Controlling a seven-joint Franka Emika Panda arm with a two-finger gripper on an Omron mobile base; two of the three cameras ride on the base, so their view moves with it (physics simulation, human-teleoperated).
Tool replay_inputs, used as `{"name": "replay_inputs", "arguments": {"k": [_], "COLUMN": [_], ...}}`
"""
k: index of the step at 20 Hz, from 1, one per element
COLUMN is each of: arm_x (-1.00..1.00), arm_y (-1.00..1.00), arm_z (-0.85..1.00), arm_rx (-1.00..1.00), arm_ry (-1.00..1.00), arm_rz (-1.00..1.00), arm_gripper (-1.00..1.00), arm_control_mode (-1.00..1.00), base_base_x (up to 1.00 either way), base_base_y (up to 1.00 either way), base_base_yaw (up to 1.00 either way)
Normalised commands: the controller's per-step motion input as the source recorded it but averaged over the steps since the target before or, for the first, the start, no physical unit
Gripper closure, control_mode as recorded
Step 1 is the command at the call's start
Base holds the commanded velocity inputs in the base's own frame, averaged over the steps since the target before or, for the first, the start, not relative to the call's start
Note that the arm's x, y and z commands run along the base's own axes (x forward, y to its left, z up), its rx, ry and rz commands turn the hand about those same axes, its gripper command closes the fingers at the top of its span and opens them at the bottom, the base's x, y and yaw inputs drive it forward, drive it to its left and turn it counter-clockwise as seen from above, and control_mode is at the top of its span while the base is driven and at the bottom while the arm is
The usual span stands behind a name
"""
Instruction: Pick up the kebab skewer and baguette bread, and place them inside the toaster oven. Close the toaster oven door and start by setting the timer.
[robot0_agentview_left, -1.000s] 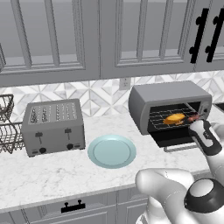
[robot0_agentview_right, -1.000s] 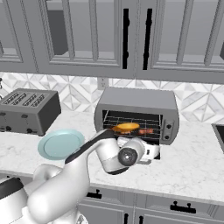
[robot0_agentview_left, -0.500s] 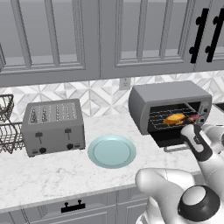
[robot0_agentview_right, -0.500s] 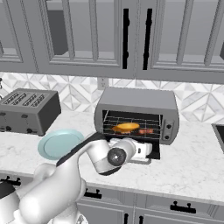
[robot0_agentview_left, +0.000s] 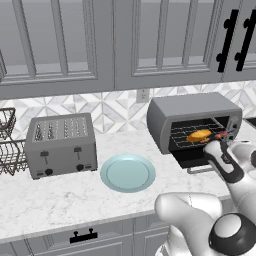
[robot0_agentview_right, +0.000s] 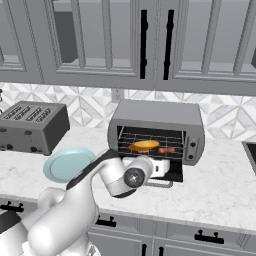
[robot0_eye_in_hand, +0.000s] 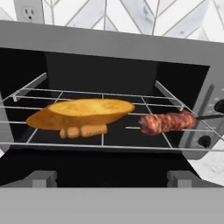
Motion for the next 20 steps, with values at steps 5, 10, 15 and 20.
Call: {"name": "replay_inputs", "arguments": {"k": [5, 10, 15, 20], "arm_x": [0.23, 0.13, 0.18, 0.23], "arm_y": [0.0, -0.02, 0.0, 0.0], "arm_z": [0.0, 0.0, -0.02, -0.07], "arm_rx": [0.04, 0.07, 0.0, 0.0], "arm_ry": [0.0, 0.05, 0.0, 0.0], "arm_rz": [0.0, 0.0, 0.0, 0.0], "arm_gripper": [-1.0, -1.0, -1.0, -1.0], "arm_control_mode": [-1.0, -1.0, -1.0, -1.0], "base_base_x": [0.0, 0.0, 0.0, 0.0], "base_base_y": [0.0, 0.0, 0.0, 0.0], "base_base_yaw": [0.0, 0.0, 0.0, 0.0]}}
